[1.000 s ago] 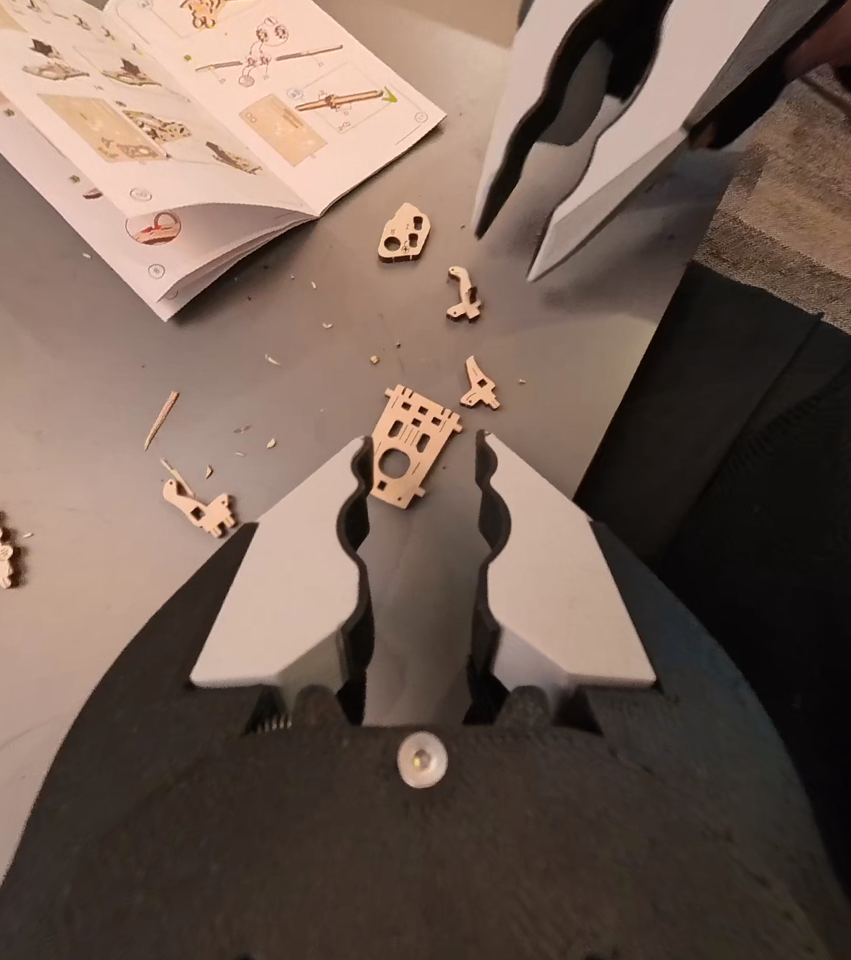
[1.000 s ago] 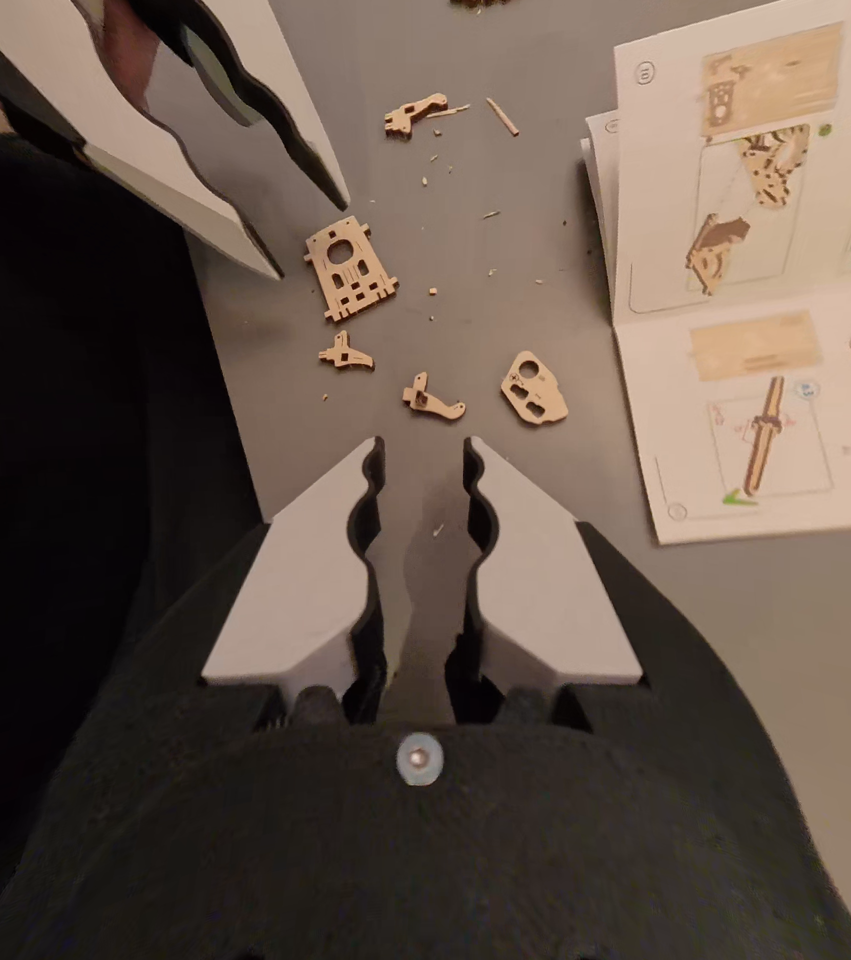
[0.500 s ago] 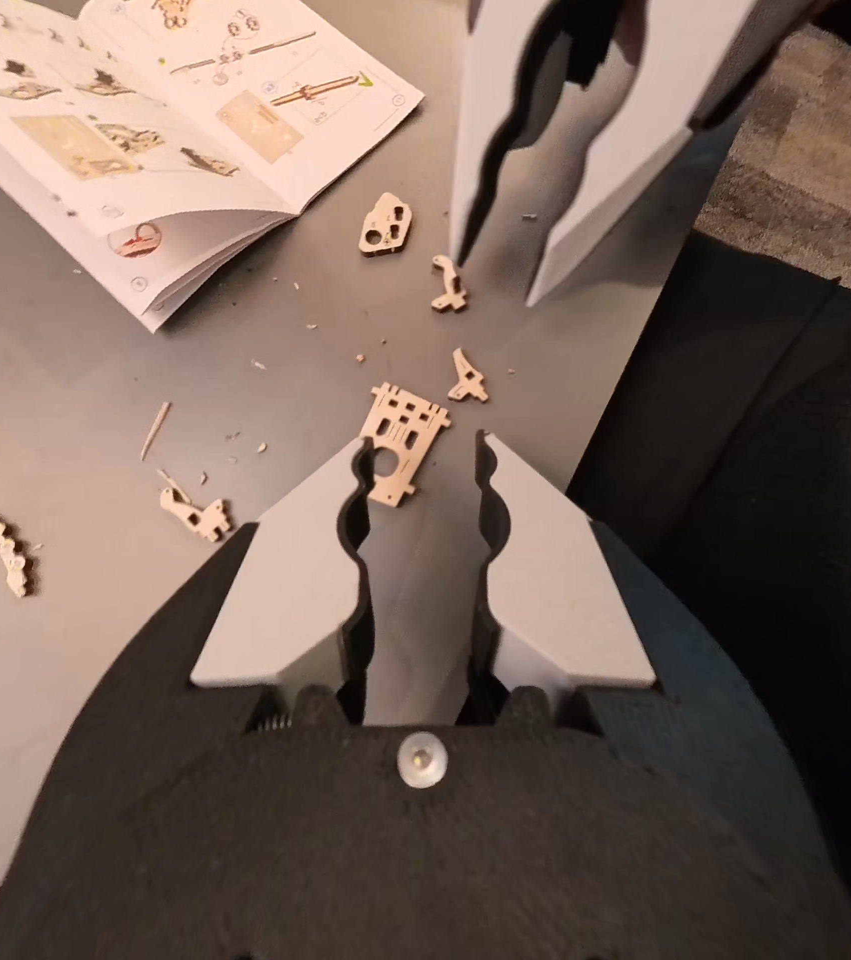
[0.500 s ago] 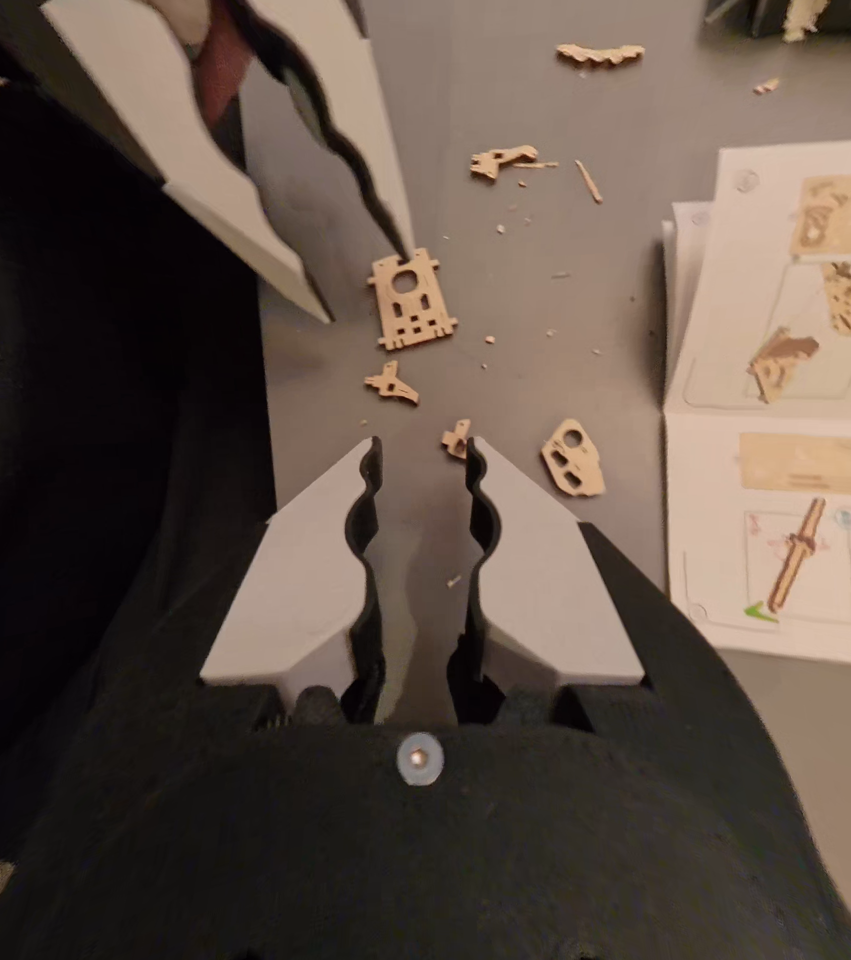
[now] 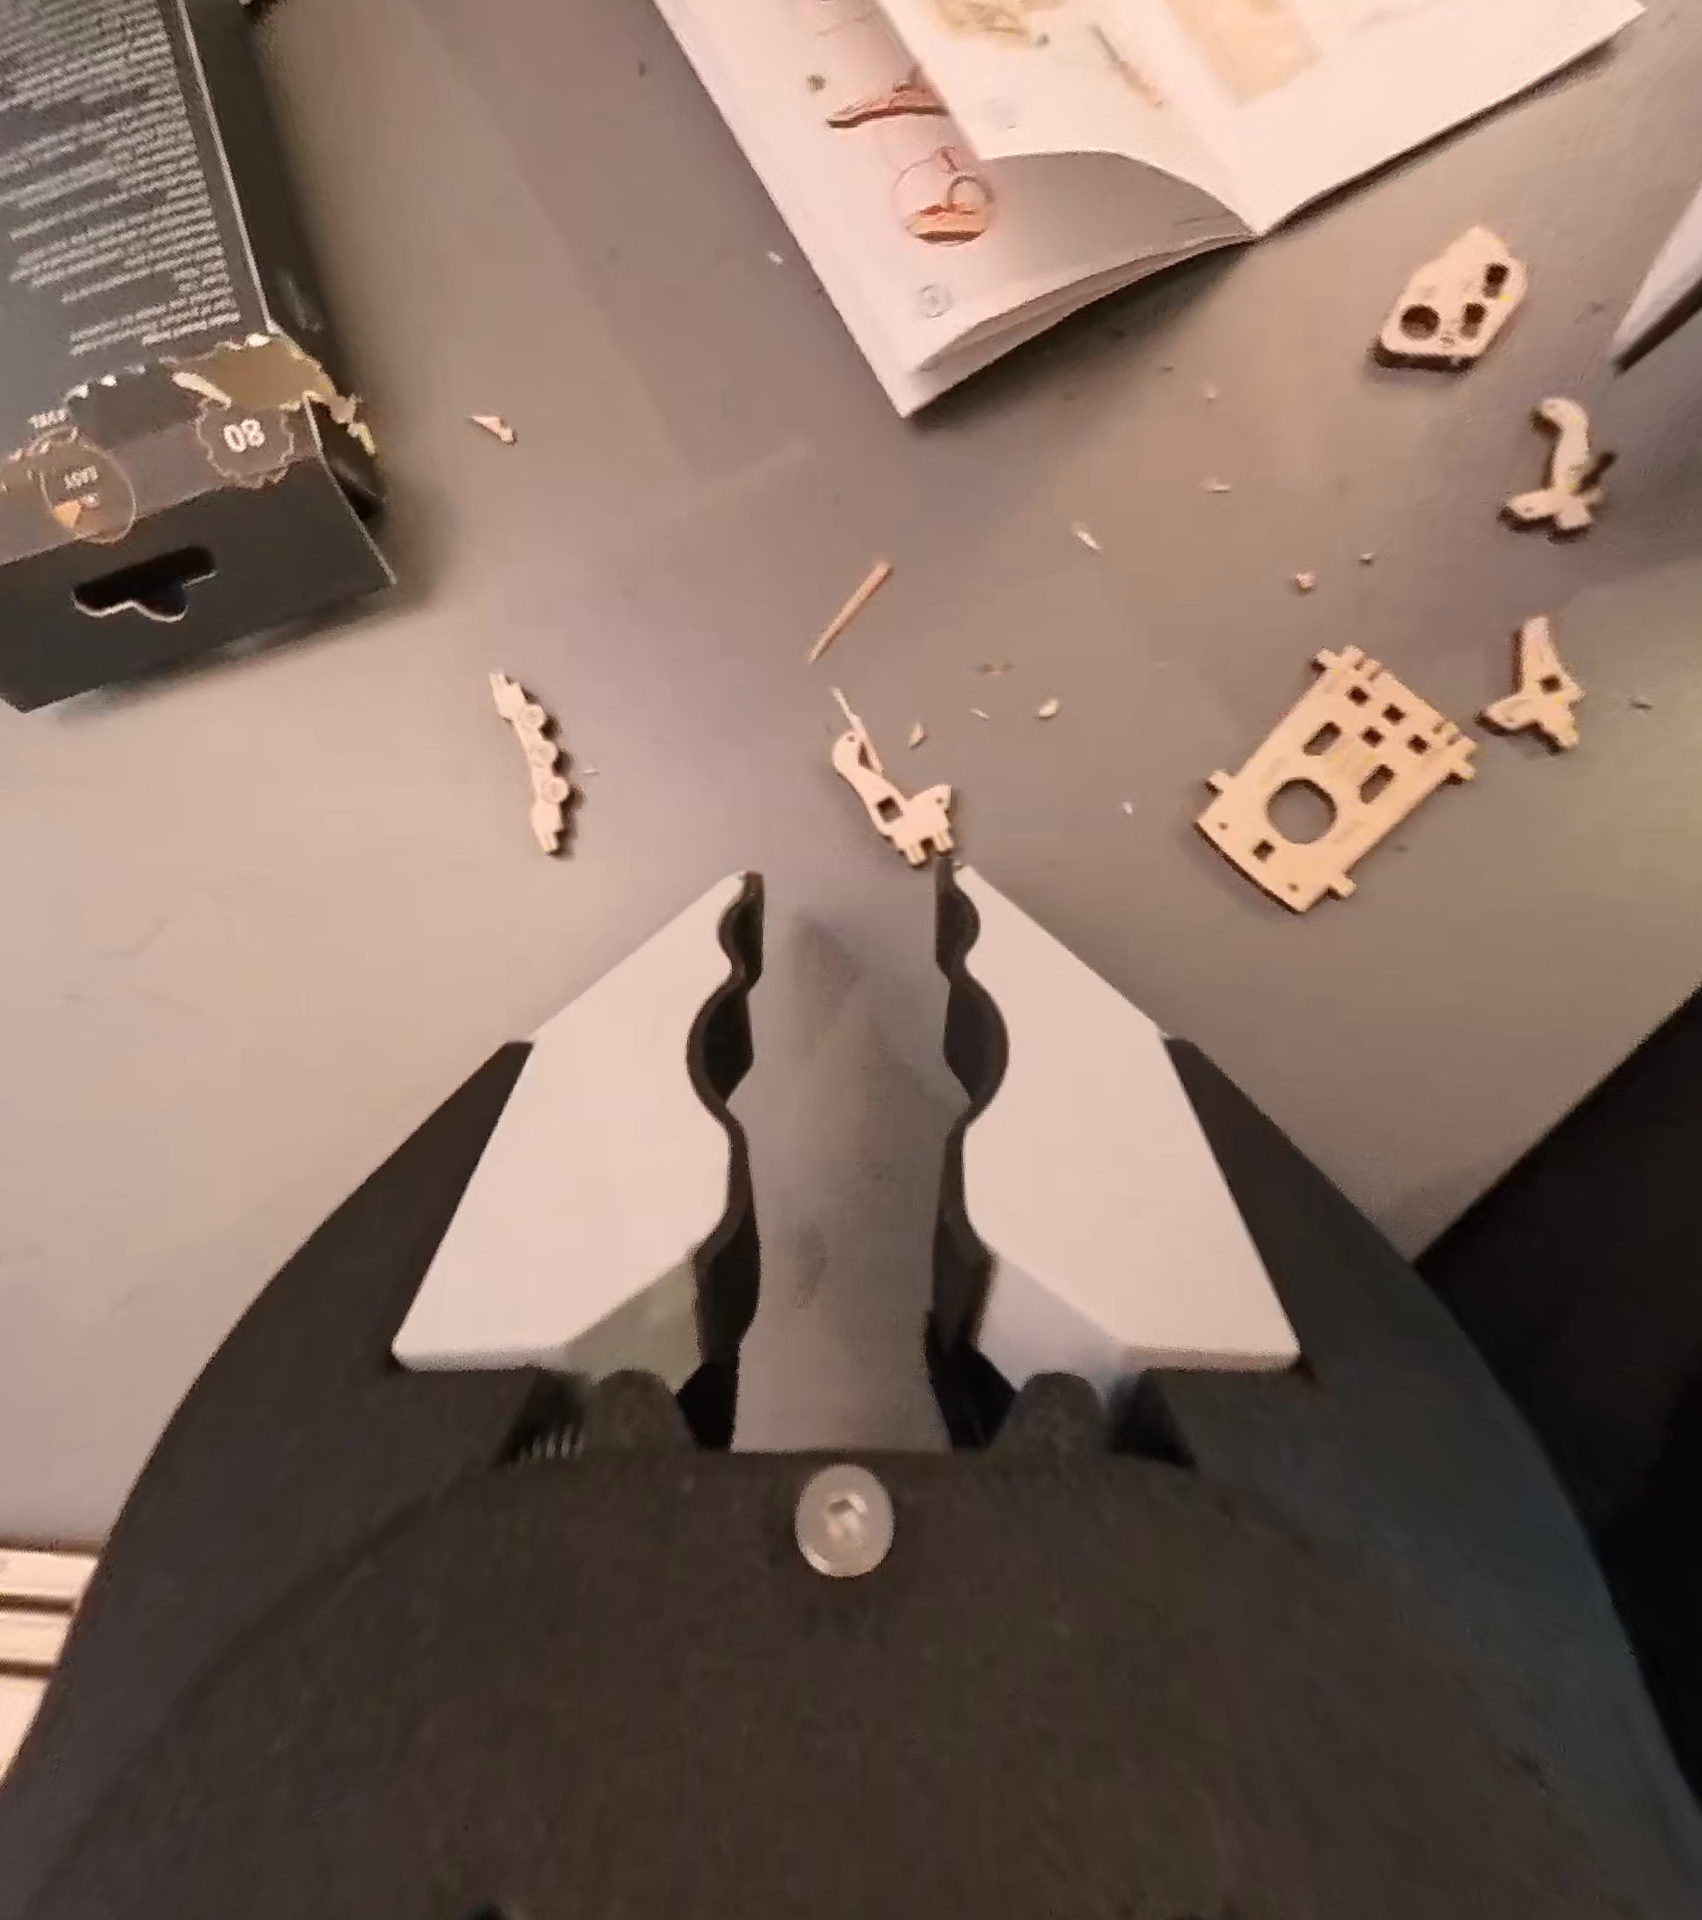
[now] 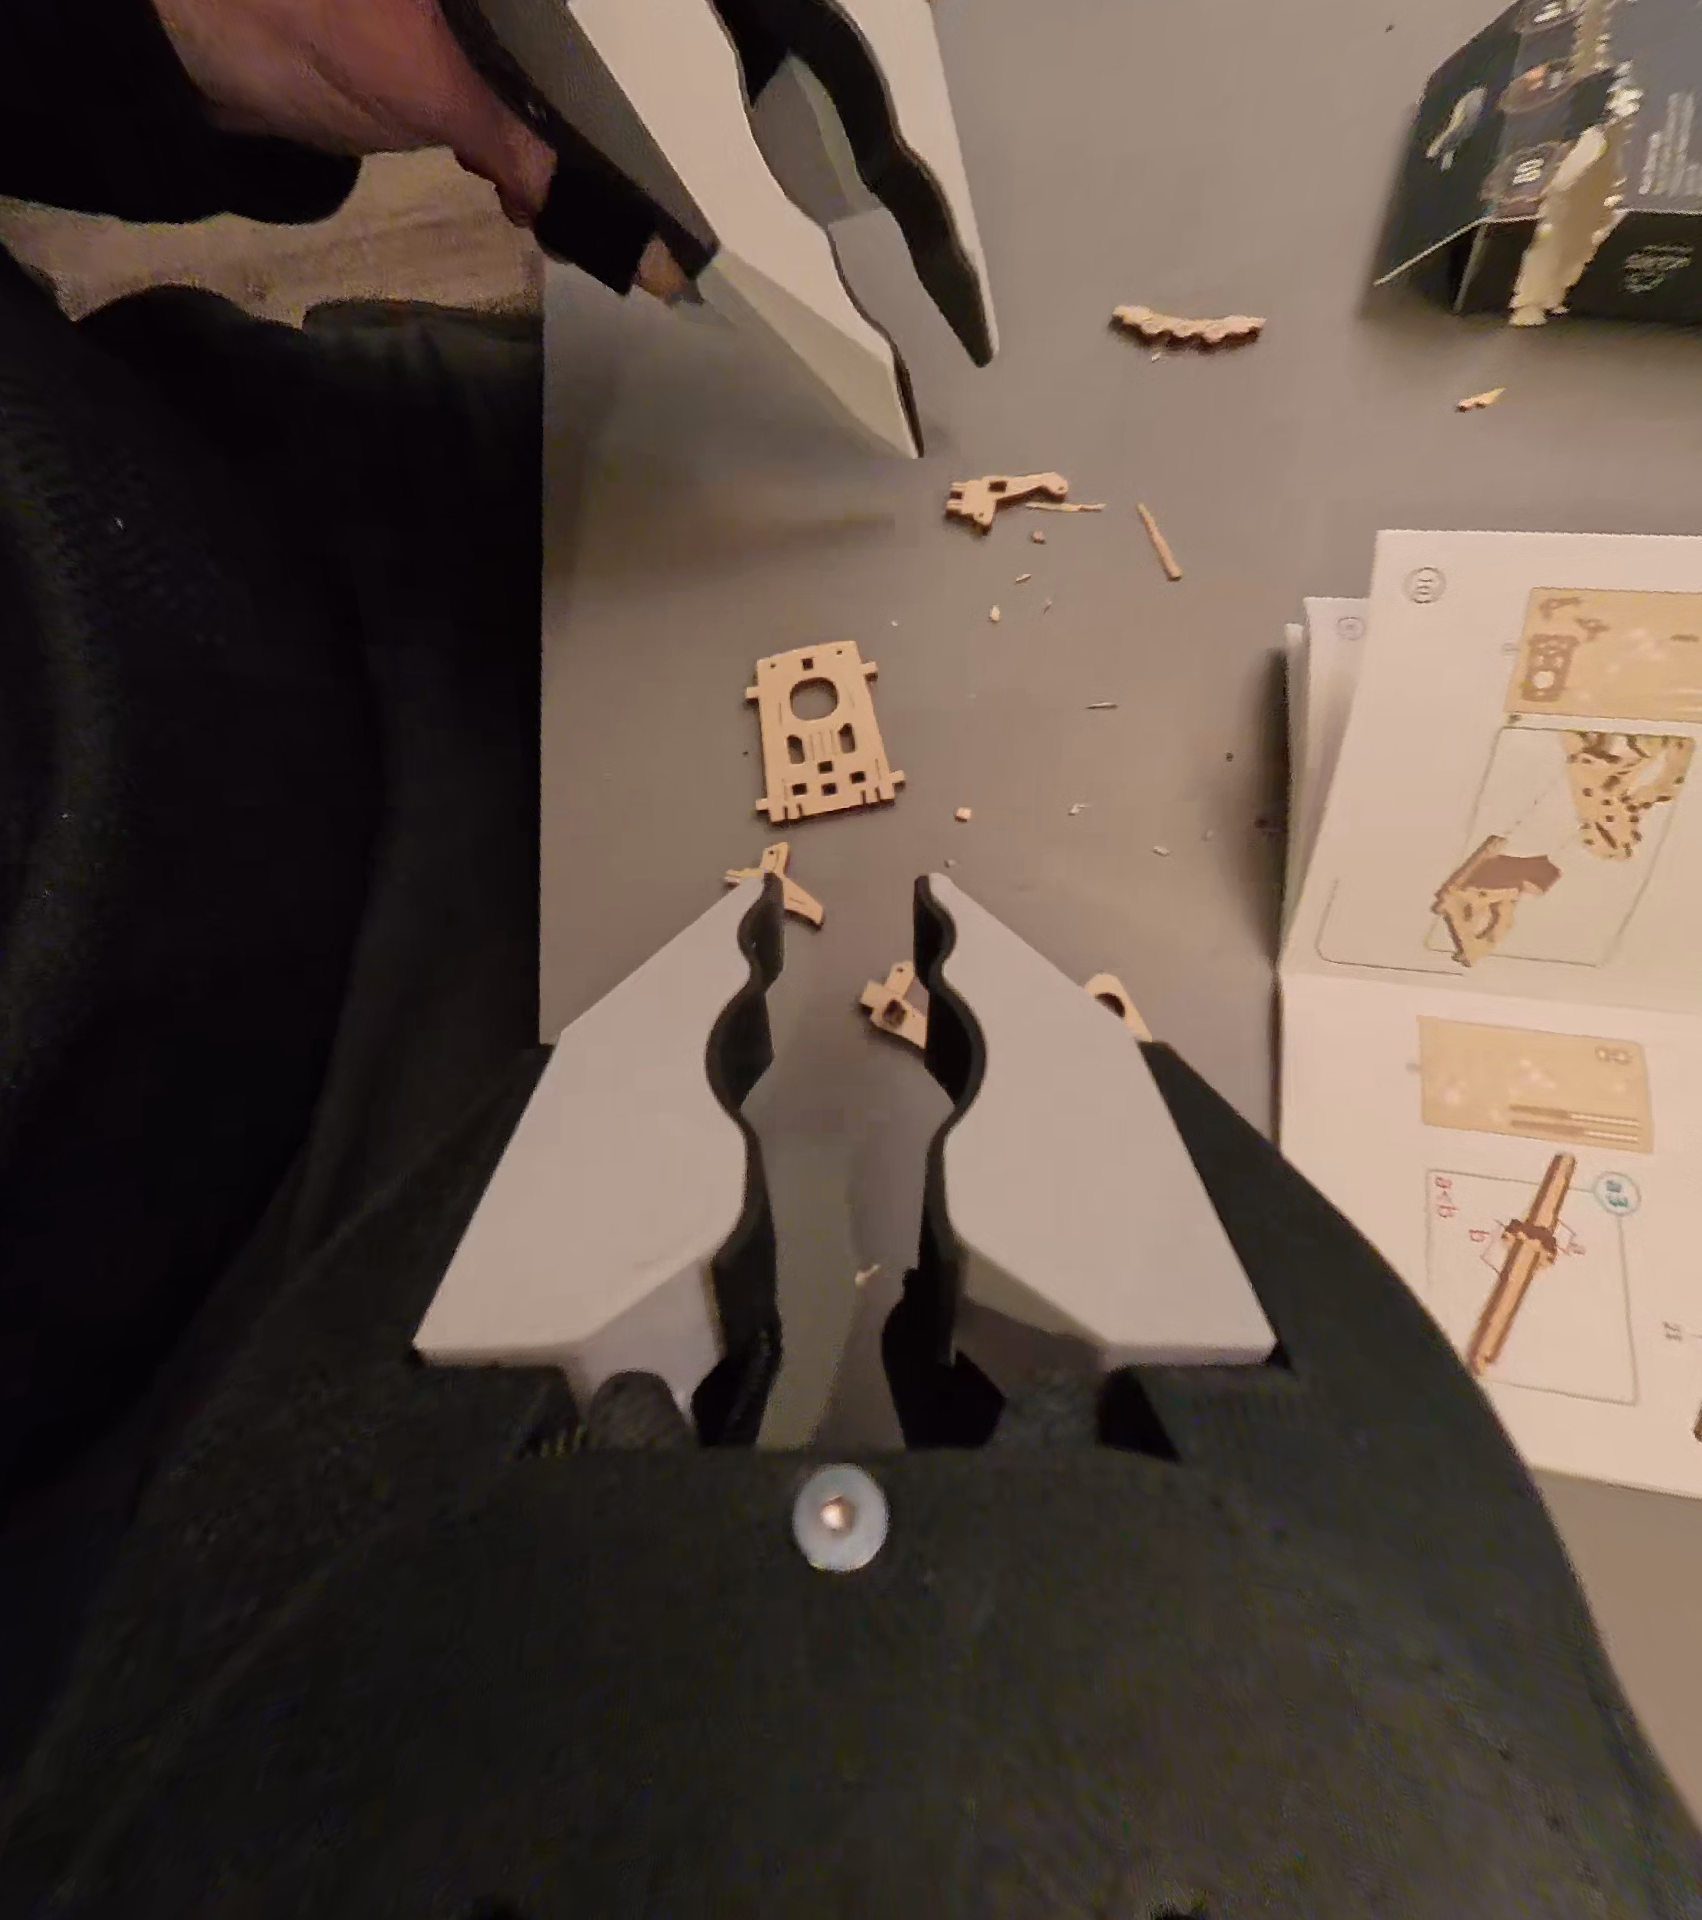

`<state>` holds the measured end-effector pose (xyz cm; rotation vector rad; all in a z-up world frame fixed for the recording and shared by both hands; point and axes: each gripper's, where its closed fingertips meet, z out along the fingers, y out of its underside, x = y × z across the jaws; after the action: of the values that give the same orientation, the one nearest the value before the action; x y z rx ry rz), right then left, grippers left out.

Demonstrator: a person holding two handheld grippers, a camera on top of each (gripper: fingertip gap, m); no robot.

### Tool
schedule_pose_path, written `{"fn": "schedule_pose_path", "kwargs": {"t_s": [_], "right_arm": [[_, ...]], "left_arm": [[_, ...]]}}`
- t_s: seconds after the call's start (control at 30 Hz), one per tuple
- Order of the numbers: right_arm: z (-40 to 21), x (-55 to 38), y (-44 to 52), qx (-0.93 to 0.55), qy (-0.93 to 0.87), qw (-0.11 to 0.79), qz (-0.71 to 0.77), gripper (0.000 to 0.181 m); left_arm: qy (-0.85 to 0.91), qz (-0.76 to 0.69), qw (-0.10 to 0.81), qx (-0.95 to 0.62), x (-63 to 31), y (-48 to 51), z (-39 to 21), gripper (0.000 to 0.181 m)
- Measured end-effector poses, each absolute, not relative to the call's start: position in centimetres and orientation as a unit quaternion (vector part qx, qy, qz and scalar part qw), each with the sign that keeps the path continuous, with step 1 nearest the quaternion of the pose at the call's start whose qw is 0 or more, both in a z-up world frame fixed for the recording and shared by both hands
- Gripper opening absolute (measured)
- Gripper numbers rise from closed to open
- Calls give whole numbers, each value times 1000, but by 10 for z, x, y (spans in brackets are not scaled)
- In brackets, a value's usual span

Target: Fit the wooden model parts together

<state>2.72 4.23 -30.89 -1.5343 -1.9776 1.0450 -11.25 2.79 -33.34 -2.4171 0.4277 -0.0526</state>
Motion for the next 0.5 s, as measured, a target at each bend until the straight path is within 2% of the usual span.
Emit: {"fn": "schedule_pose_path", "kwargs": {"t_s": [0.03,0.3,0.5], "right_arm": [[-308,29,46,-556,-709,216,376,22],[-309,57,87,-597,-675,240,361,25],[-319,66,101,-600,-681,224,354,31]], "left_arm": [[160,-23,336,-928,-113,30,-334,31],[162,-34,321,-933,-102,39,-345,29],[175,-30,319,-931,-96,41,-346,27]]}}
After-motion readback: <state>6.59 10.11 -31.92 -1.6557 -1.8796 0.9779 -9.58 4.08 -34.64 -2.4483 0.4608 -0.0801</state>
